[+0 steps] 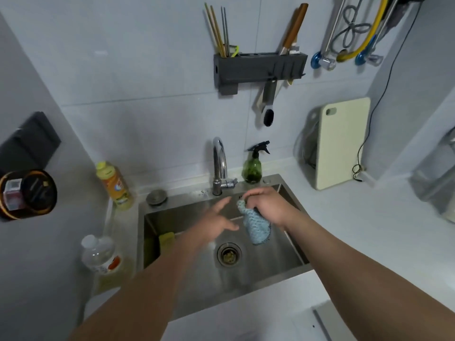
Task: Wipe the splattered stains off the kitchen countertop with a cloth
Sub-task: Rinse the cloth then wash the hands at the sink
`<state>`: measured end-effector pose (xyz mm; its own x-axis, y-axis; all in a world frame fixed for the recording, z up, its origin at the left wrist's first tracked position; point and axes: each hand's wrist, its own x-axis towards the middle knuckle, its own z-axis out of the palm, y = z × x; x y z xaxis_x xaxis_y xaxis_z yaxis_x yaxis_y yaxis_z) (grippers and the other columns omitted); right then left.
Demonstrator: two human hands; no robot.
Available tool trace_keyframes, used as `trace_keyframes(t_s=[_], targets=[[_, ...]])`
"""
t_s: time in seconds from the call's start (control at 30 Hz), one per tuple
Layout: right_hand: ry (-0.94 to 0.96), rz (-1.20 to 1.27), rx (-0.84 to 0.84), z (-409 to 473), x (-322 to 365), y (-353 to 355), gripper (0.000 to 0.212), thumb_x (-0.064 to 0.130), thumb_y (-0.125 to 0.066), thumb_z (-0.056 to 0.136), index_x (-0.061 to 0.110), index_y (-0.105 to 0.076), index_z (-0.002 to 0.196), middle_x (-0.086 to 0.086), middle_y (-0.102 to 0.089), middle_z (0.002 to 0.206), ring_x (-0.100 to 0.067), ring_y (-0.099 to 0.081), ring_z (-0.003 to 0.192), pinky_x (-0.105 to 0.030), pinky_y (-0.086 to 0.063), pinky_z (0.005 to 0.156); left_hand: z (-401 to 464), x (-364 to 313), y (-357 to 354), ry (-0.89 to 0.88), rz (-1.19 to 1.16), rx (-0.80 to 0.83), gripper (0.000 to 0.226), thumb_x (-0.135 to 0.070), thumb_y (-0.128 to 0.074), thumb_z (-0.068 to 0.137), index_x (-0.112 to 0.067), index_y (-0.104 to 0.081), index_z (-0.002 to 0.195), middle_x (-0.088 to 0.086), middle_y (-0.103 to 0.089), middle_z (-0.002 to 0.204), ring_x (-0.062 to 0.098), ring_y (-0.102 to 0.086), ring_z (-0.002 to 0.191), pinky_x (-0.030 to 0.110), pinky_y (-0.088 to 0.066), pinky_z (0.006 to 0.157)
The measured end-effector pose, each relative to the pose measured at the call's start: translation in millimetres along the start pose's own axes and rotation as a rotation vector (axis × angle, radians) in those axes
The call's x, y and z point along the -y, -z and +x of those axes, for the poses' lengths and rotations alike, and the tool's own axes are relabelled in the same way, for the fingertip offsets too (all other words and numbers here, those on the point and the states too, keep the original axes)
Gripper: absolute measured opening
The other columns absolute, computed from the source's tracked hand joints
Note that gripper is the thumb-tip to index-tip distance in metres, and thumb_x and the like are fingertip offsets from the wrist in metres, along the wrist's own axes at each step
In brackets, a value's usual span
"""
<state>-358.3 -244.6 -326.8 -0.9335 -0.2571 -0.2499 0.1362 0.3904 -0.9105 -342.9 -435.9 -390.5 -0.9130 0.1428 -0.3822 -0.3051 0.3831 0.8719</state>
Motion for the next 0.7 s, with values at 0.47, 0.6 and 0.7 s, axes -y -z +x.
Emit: trace_keyframes(t_s=[0.47, 0.6, 0.7], targets=[[0.123, -0.384, 0.221, 123.9, -15.8, 42.8, 0.030, 0.011, -0.066, 0.081, 0.037, -0.075, 0.070, 0.011, -0.071, 0.066, -0.001, -0.057, 0.047, -0.017, -0.042, 0.045, 58.0, -21.6, -16.3, 0.054, 0.030, -0.123, 0.024, -0.024, -0.075, 0.090, -0.003, -0.077, 0.100, 0.014, -0.078, 0.094, 0.017, -0.069, 0.080, 0.032, -0.054, 0.076], [0.209, -0.550, 0.164, 168.7, -38.1, 47.7, 0.012, 0.027, -0.067, 0.091, 0.035, -0.071, 0.084, 0.015, -0.070, 0.080, -0.002, -0.064, 0.072, -0.025, -0.052, 0.068, 60.7, -27.0, -11.1, 0.084, -0.238, -0.320, 0.035, -0.027, -0.075, 0.092, 0.005, -0.075, 0.106, 0.021, -0.077, 0.101, 0.022, -0.069, 0.086, 0.035, -0.052, 0.082], [0.195, -0.733, 0.238, 195.7, -55.7, 42.4, 0.026, 0.021, -0.053, 0.097, 0.029, -0.068, 0.117, 0.001, -0.070, 0.109, -0.013, -0.065, 0.088, -0.035, -0.056, 0.084, 58.9, -20.8, -3.7, 0.121, -0.407, -0.378, 0.016, -0.022, -0.074, 0.093, -0.008, -0.080, 0.098, 0.012, -0.079, 0.097, 0.023, -0.077, 0.087, 0.032, -0.061, 0.080]])
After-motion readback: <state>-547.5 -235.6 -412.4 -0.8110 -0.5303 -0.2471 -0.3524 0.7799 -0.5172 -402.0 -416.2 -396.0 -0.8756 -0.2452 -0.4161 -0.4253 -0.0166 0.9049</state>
